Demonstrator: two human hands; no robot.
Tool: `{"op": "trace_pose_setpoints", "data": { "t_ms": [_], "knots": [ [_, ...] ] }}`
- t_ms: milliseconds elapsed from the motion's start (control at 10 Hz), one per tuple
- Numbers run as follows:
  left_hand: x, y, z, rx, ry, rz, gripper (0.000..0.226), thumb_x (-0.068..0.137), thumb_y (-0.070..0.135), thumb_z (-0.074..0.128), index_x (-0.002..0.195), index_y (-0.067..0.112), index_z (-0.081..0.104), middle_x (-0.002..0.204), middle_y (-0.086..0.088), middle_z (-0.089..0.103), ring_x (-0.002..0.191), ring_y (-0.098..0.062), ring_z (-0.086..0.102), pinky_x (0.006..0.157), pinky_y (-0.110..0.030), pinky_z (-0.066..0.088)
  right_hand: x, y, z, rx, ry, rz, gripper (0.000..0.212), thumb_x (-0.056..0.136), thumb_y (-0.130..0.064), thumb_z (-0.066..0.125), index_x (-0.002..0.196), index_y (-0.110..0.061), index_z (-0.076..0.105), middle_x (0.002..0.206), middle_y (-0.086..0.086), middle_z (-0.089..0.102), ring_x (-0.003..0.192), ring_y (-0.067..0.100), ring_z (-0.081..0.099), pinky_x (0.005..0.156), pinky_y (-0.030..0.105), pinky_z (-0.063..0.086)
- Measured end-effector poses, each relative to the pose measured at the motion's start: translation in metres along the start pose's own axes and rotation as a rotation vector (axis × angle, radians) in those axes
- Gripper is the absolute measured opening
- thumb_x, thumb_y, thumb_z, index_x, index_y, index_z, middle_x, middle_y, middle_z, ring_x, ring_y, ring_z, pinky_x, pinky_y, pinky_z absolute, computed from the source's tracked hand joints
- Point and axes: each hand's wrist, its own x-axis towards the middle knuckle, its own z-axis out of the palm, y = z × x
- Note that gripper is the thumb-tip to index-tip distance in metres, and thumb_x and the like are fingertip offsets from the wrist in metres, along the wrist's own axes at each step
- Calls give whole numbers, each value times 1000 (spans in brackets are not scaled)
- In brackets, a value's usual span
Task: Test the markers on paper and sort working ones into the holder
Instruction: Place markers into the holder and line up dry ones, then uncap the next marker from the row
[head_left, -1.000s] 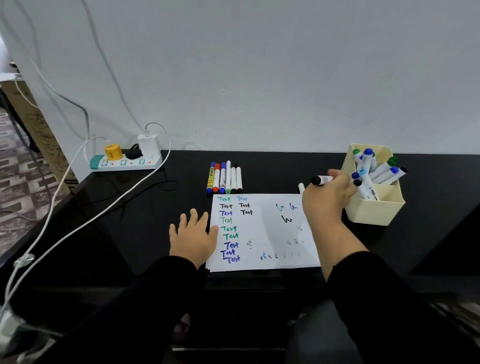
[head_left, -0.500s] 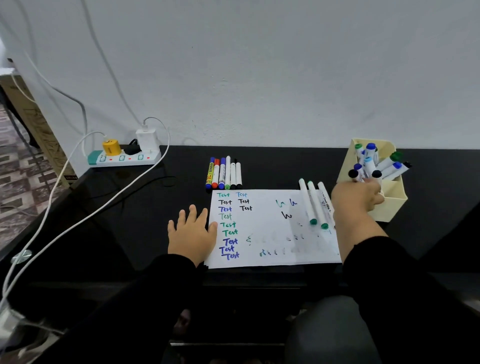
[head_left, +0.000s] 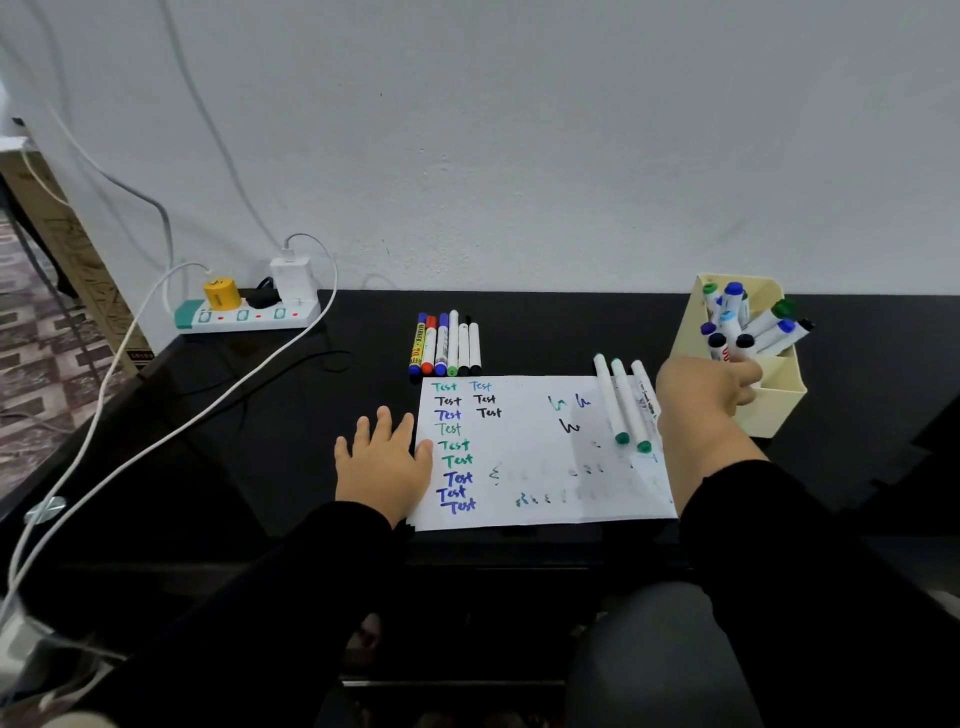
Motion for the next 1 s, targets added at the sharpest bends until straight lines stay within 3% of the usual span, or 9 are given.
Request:
{"op": "trace_pose_setpoints", "data": {
  "t_ms": [200, 400, 500, 600, 700, 800, 1000],
  "knots": [
    [0, 0, -2, -2, -15, -3, 55, 98, 47, 18, 149, 28, 11, 158, 0, 2, 145, -24, 0, 116, -47, 1, -18, 5, 1, 31, 14, -50, 50, 93, -5, 51, 136, -16, 27, 146, 10, 26, 124, 22, 41, 93, 23, 38],
    [-1, 0, -2, -9, -2, 1, 55, 98, 47, 18, 149, 27, 12, 158, 0, 2, 145, -24, 1, 116, -47, 2, -29, 25, 5, 7, -152, -167, 51, 90, -12, 47, 139, -7, 33, 142, 15, 35, 127, 30, 40, 103, 36, 39],
    [-3, 1, -1, -20, 24, 6, 55, 98, 46, 19, 149, 27, 12, 158, 0, 3, 145, -24, 1, 116, -46, 1, -42, 27, 15, -22, -201, -211, 38, 90, -13, 46, 128, -7, 42, 133, 16, 43, 118, 31, 46, 96, 35, 42],
    [-2, 1, -1, -8, 20, -3, 55, 98, 46, 19, 149, 28, 12, 158, 0, 3, 145, -23, 1, 116, -46, 1, -48, 35, 31, -101, -310, -208, 6, 93, -13, 44, 97, -16, 42, 105, 11, 52, 92, 28, 53, 75, 36, 48],
    [0, 2, -1, -2, 13, -16, 55, 98, 47, 20, 149, 29, 11, 158, 1, 2, 145, -22, 1, 115, -46, 1, -54, 43, 47, -127, -366, -226, 19, 95, -14, 42, 80, -23, 34, 88, 2, 44, 73, 21, 45, 60, 27, 37],
    [2, 1, 0, -18, 15, -20, 56, 98, 46, 21, 150, 28, 9, 158, 2, 2, 145, -22, 0, 115, -47, 0, -55, 51, 57, -274, -450, -378, 7, 95, -15, 43, 90, -18, 39, 100, 9, 50, 78, 20, 49, 64, 26, 40],
    [2, 2, -2, 0, -1, -15, 56, 98, 46, 20, 149, 29, 9, 158, 1, -1, 145, -22, -3, 115, -47, -1, -54, 46, 85, -568, -656, -528, 13, 94, -16, 46, 107, -13, 46, 113, 8, 52, 85, 20, 51, 65, 29, 43]
  ]
}}
